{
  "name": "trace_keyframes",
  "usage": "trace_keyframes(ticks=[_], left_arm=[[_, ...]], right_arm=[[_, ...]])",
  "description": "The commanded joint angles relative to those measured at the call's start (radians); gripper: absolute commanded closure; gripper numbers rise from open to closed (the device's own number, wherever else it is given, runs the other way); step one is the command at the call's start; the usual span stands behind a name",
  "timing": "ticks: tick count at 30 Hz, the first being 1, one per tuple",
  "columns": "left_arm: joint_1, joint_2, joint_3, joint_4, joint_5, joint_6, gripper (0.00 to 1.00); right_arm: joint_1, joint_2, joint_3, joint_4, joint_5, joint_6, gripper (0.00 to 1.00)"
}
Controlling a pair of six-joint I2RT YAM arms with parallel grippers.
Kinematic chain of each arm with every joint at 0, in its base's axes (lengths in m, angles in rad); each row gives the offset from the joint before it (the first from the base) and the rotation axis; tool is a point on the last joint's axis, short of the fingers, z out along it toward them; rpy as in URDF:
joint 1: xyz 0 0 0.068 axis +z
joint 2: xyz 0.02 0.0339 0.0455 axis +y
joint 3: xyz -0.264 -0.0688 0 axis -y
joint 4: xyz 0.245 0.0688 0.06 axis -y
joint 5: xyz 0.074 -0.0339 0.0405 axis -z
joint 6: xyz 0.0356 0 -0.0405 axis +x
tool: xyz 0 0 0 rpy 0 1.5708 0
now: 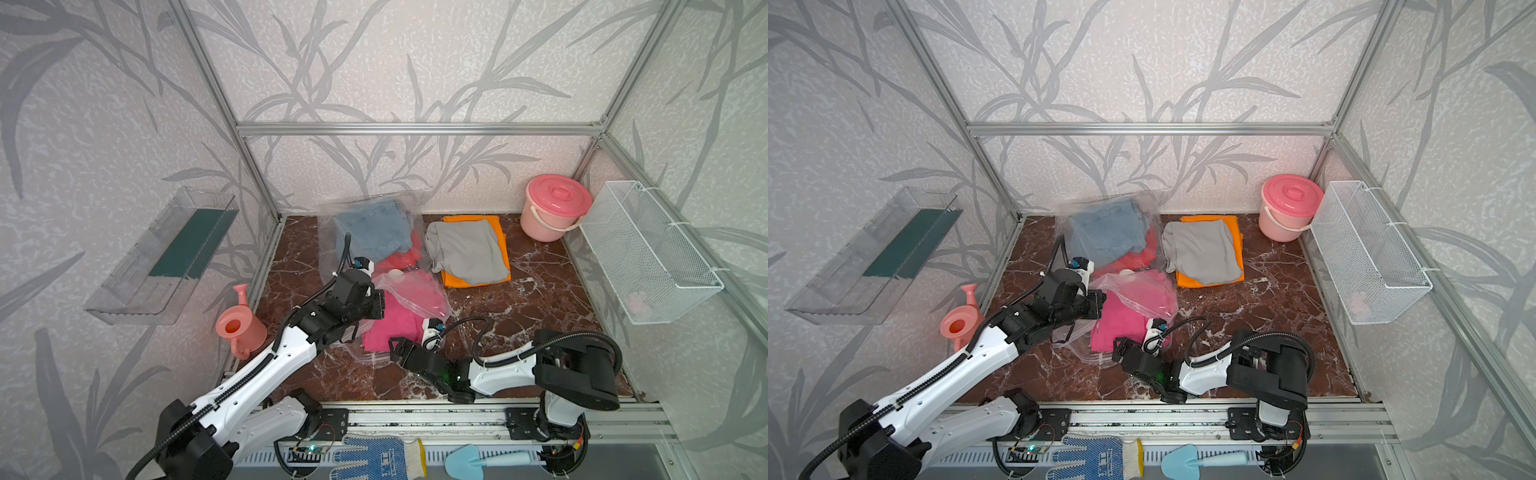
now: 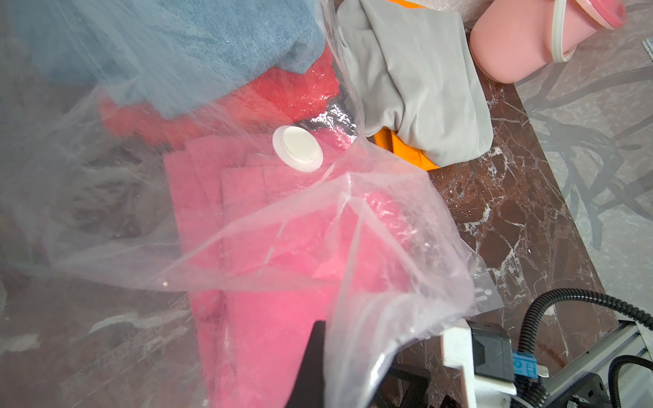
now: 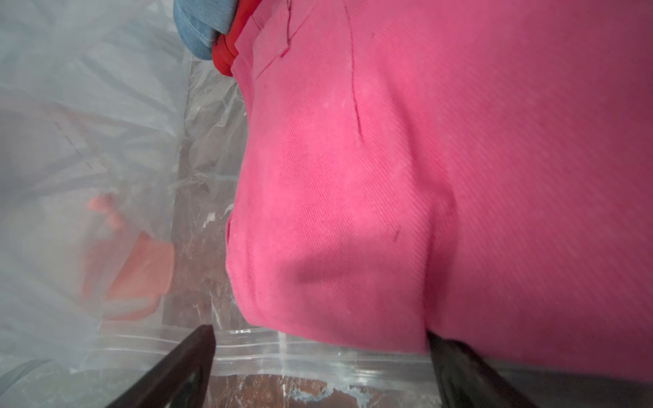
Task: Take the trousers out of the vacuum bag
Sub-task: Take out the trousers from the vacuum bag.
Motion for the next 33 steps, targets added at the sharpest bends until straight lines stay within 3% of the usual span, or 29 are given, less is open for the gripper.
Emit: trace_keyframes(ticks=[1, 11, 24, 33], left_arm=[[0.000, -0.016, 0.010, -0.002, -0.004, 0.012, 1.00], [-0.001, -0.015, 0.011, -0.002, -0.003, 0.012, 1.00], [0.000, -0.022, 0.005, -0.002, -0.002, 0.007, 1.00], [-0.001, -0.011, 0.004, 0.007, 0.000, 0.005, 1.00]], right_arm=[[-0.019, 0.029, 0.007, 0.011, 0.015, 0.009, 0.06], [-0.029, 0.065, 0.051, 0.041, 0.029, 0.000, 0.07], [-0.085, -0.052, 0.103, 0.032, 0.076, -0.195, 0.07], [-0.026, -0.033, 0.052, -0.026, 0.095, -0.076, 0.08]])
